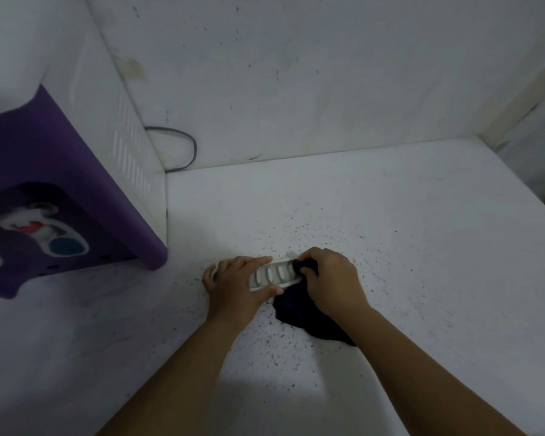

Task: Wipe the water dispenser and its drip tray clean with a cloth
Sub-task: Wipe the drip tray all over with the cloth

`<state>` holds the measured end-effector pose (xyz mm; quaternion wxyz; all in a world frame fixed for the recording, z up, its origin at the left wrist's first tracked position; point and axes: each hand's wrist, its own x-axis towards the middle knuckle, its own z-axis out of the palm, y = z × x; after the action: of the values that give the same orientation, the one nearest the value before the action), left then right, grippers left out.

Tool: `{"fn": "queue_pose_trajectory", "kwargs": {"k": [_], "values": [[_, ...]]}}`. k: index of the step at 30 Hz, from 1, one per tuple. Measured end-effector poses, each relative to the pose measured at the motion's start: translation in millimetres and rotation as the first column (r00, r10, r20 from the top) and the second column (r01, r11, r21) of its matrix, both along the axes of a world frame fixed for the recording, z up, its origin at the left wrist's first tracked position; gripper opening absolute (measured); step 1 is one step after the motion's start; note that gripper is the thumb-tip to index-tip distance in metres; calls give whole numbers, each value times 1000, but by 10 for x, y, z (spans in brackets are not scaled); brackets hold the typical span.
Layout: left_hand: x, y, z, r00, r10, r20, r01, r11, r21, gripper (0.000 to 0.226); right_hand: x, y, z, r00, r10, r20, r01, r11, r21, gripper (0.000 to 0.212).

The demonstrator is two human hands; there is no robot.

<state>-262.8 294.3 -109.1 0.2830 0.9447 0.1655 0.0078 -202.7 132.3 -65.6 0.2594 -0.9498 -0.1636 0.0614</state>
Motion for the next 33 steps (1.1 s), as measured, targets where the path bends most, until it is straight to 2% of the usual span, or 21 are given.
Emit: {"fn": "queue_pose_trajectory", "kwargs": {"k": [3,6,9,15,21,26,33], "values": [[5,7,-4,1000,5,-11,-4,1000,2,59,-45,68,69,999,36,-40,-35,999,21,18],[24,20,0,999,6,-42,-7,999,-35,61,-10,151,32,993,44,-109,-52,996,-72,20],[38,57,-10,998,-24,-65,20,998,-61,61,66,193,20,990,25,-136,-38,995,-97,18],[47,141,-53,994,-75,-79,65,990,-122,59,45,273,-6,999,41,-29,-44,992,-121,13],[43,128,-27,994,-80,-69,72,991,-112,58,44,229,-14,997,55,-61,-62,992,-112,15],[61,156,-94,997,-64,-40,54,976,-209,58,67,369,-56,999,35,-31,-40,986,-161,15],[60,143,-60,997,-63,-52,58,993,-99,58,31,254,-57,982,147,-118,-167,969,-183,22]]}}
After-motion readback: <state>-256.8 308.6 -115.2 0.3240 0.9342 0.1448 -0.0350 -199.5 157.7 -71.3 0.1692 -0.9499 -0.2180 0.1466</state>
